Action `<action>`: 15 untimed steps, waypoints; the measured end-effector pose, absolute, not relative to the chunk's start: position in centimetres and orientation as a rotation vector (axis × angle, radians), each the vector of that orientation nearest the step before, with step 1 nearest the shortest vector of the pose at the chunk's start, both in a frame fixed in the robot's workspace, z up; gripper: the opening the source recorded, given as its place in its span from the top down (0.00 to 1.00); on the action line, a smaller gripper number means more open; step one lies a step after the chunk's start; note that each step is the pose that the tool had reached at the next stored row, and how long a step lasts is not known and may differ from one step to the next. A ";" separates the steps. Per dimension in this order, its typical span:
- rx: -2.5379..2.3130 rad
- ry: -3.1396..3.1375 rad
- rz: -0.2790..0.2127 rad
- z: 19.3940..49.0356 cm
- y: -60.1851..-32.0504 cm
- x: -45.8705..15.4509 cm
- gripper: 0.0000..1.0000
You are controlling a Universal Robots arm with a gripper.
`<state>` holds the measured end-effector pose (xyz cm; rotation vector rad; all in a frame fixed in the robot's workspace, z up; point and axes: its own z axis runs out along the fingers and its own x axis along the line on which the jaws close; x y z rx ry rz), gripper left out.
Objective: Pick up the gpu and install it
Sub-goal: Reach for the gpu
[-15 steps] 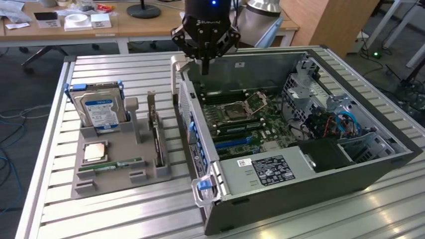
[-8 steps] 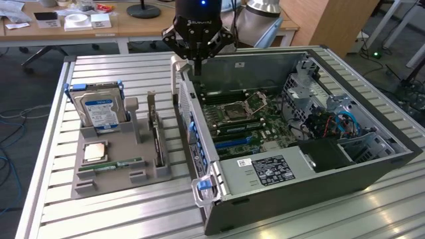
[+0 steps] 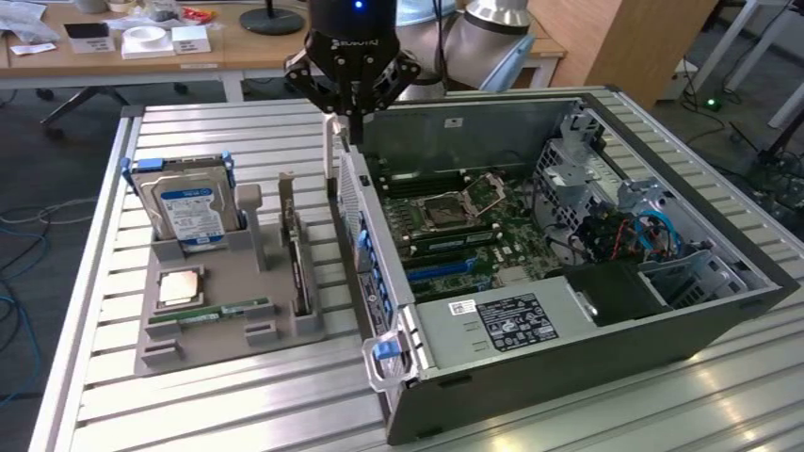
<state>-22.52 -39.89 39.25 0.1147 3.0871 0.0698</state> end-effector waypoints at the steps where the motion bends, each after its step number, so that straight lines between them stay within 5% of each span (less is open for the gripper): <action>1: 0.115 3.087 0.070 39.2 -39.9 -22.7 0.89; 15: 0.114 3.080 0.070 39.2 -39.9 -26.4 0.89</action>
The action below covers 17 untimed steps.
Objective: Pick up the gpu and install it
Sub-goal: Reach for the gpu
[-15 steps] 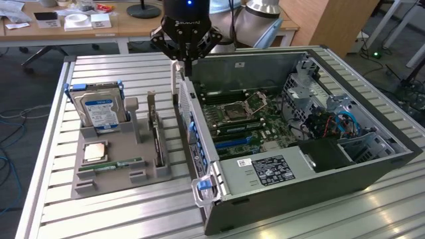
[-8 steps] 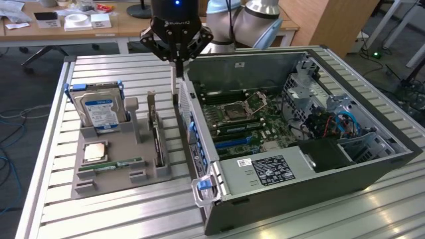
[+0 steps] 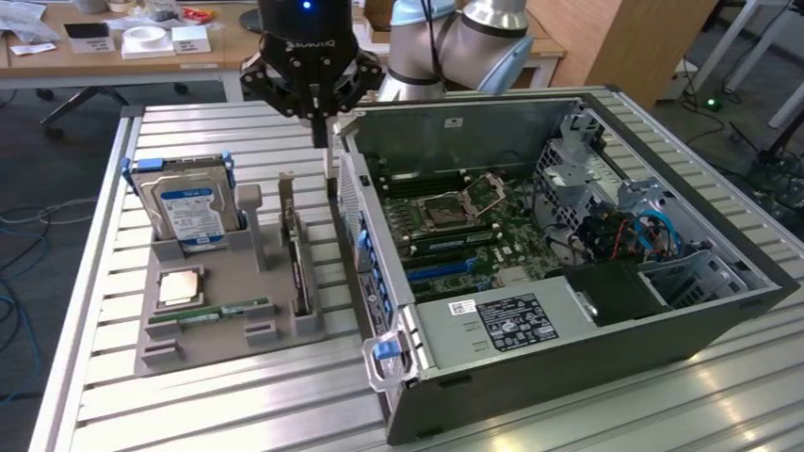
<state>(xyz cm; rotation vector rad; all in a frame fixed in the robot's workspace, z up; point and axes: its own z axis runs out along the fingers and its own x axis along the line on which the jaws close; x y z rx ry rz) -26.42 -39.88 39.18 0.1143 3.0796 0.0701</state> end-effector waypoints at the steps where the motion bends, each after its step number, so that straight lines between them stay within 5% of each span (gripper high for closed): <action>1: 0.114 3.079 0.070 39.2 -39.9 -26.7 0.89; 17: 0.115 3.077 0.070 39.0 -39.8 -30.2 0.89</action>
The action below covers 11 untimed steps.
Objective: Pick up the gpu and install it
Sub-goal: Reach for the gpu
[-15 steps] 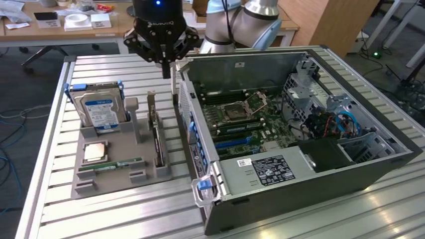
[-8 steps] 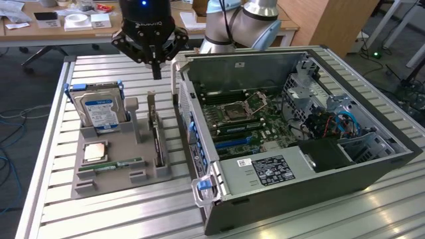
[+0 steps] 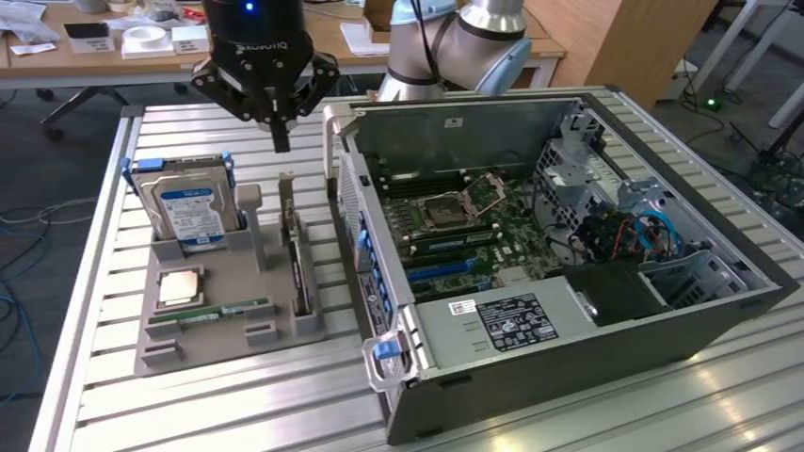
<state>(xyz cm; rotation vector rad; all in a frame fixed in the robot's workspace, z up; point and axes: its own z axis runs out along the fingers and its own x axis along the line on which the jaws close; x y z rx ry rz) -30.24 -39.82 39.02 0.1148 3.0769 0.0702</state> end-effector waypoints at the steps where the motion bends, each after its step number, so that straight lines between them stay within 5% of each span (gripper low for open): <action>1: 0.115 3.077 0.070 39.0 -39.8 -30.3 0.89; 11: 0.115 3.077 0.070 39.0 -39.8 -30.6 0.89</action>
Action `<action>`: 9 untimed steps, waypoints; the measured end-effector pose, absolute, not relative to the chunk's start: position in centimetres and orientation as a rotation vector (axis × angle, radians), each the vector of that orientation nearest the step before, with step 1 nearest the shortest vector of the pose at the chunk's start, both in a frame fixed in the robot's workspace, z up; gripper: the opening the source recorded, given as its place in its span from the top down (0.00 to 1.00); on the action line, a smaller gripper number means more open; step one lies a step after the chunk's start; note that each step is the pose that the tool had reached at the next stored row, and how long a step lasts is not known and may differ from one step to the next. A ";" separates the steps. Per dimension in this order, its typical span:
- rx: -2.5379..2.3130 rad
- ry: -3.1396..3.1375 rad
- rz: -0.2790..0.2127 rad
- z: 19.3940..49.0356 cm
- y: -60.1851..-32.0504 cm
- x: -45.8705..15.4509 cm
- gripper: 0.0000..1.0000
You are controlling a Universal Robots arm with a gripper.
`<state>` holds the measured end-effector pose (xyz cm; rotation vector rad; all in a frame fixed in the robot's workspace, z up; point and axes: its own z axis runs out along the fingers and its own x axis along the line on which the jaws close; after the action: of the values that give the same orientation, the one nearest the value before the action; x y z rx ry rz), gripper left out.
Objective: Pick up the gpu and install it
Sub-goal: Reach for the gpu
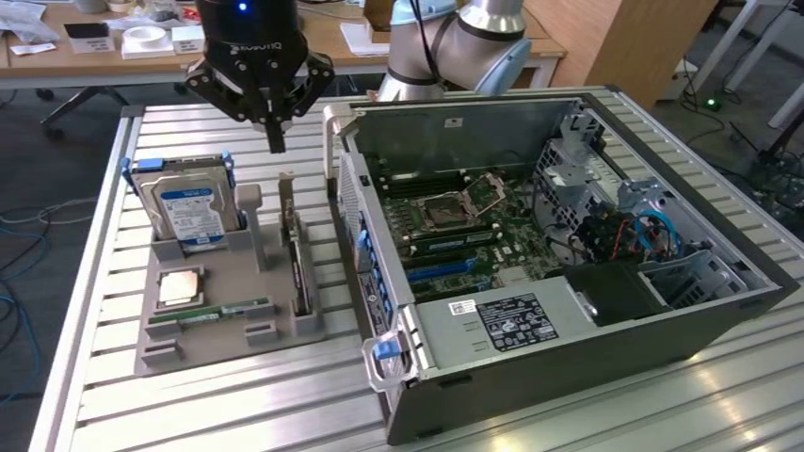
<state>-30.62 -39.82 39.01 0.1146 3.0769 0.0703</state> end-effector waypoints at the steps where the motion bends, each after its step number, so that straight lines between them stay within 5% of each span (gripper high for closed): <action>1: 0.115 3.077 0.070 39.0 -39.8 -30.6 0.89; 9: 0.115 3.077 0.070 39.0 -40.7 -30.6 0.89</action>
<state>-30.64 -40.69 39.01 0.1148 3.0770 0.0701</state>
